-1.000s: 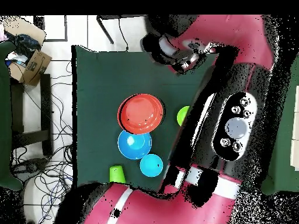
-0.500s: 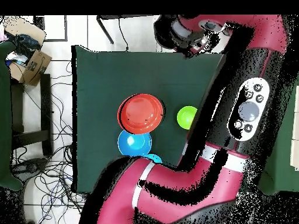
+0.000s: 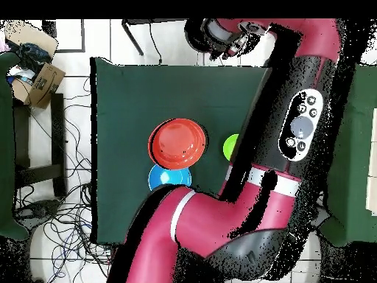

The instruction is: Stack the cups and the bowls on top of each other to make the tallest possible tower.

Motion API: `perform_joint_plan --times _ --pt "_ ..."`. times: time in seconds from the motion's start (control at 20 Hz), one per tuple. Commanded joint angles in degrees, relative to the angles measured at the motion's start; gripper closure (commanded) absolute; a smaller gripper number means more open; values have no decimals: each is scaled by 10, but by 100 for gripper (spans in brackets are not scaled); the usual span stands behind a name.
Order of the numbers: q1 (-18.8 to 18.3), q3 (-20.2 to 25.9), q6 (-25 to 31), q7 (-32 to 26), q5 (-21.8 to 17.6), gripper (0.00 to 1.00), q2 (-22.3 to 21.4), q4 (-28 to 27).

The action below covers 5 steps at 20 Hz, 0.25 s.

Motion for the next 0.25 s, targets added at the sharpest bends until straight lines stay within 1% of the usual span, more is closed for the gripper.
perform_joint_plan --times 0.05,0.15,0.2,0.25 --pt "-18 -91 -88 -191 43 0 50 -21" --pt "-20 -98 -95 -198 50 0 53 -18" --pt "-17 -87 -90 -204 39 0 47 -12" --pt "-19 -91 -90 -209 40 0 45 -11"
